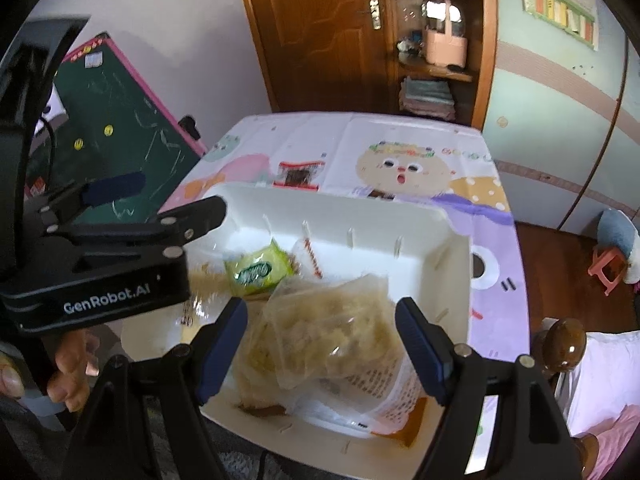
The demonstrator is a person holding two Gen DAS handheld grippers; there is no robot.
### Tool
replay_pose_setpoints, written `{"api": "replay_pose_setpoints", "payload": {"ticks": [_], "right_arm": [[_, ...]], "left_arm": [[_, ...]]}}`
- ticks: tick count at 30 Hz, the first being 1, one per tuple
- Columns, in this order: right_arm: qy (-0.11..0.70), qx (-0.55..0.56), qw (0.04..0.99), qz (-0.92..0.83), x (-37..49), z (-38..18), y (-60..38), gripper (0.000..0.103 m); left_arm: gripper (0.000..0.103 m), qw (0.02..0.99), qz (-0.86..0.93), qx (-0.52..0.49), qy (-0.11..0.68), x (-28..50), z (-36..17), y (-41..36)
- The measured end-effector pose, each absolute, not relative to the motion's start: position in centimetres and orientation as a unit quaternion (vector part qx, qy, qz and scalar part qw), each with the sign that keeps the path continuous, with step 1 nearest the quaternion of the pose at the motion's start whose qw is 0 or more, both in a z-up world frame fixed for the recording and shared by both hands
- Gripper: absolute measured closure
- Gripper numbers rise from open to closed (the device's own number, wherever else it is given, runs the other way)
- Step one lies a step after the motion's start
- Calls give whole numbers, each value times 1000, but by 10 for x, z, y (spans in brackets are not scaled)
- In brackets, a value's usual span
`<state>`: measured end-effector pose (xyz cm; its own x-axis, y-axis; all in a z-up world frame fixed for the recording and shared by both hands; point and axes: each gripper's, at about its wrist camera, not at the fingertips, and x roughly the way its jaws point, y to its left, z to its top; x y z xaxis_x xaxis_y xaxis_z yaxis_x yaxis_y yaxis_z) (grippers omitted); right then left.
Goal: Organize snacks
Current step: 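Move both open tools away from the tray toward the remaining snacks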
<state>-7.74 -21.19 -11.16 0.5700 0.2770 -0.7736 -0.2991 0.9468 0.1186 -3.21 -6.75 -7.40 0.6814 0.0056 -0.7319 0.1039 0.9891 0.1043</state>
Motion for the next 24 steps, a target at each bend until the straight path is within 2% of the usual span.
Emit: {"api": "replay_pose_setpoints", "payload": {"ticks": [3, 6, 24], "right_arm": [[427, -7, 891, 156, -73, -106, -217, 26], [422, -4, 894, 152, -68, -101, -220, 26], [401, -22, 906, 132, -37, -81, -221, 26]], "left_arm": [[10, 920, -25, 70, 384, -30, -67, -68], [3, 924, -24, 69, 375, -28, -61, -63], [3, 930, -11, 57, 363, 3, -47, -41]]}}
